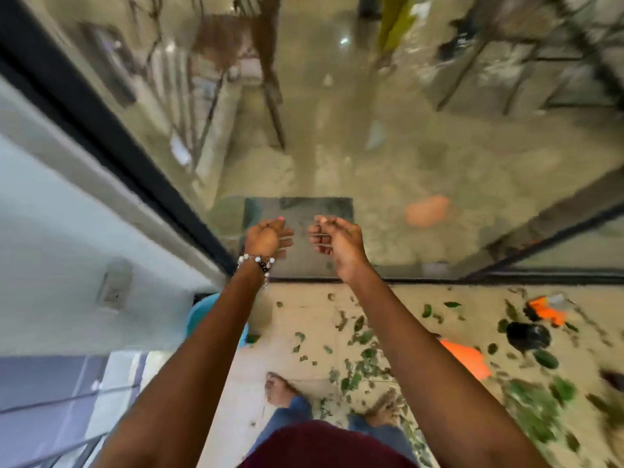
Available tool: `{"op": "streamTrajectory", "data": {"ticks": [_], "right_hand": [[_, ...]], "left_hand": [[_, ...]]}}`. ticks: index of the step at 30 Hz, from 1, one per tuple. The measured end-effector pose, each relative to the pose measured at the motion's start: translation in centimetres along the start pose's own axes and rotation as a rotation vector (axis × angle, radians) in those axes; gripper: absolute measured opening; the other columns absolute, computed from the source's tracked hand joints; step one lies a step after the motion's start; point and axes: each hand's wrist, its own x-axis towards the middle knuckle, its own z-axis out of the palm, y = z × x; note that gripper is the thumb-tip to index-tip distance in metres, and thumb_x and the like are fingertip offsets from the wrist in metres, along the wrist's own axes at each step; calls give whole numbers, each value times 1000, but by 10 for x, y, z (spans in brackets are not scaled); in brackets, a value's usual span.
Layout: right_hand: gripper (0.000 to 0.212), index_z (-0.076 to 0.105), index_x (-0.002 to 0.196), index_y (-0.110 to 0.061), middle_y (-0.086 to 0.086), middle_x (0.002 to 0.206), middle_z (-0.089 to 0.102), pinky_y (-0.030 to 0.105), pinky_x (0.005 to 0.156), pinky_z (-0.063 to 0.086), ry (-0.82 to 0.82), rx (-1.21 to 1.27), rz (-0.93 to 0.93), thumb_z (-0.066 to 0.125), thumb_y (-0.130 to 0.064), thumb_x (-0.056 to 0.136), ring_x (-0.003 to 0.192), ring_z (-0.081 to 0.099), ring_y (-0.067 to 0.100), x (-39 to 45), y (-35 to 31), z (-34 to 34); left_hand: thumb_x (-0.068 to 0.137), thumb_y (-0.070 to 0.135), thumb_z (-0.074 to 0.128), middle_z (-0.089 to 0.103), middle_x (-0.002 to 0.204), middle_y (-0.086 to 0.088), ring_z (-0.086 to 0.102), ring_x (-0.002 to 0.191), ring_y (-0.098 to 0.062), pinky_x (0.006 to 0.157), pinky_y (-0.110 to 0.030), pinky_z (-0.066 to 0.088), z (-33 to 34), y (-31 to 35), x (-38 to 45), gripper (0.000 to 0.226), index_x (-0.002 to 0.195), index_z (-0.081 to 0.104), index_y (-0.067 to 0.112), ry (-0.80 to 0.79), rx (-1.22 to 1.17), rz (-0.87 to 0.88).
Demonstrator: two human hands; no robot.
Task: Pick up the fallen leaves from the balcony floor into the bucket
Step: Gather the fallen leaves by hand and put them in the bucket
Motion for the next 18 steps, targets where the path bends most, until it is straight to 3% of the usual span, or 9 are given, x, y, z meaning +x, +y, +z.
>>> {"op": "streamTrajectory", "data": {"ticks": [4,8,12,18], "right_hand": [[14,64,95,-7,-4,59,67,20,50,44,171,128,-164,51,-9,99,48,57,7,-38,-57,-125],[15,63,93,-9,-4,58,65,16,45,41,361,203,-272,49,-8,99,45,55,5,-85,-91,-250],[22,62,84,-14,-5,56,64,15,45,39,554,263,-347,49,-8,99,43,53,2,-134,-102,-363],[14,63,95,-8,0,64,65,15,42,39,813,337,-391,50,-9,99,44,54,3,-203,-99,-487]], "left_hand": [[99,26,51,70,77,3,67,55,-9,60,-25,47,132,15,-52,12,93,61,22,-176,39,67],[98,23,52,71,63,7,67,55,-11,57,-23,47,265,5,-114,15,90,64,20,-355,89,124],[96,22,54,72,73,3,67,68,-17,63,-26,48,381,-25,-174,12,99,64,18,-566,196,146],[98,19,52,70,84,-3,65,56,-10,52,-21,48,515,-71,-258,13,105,62,16,-784,301,139]]}}
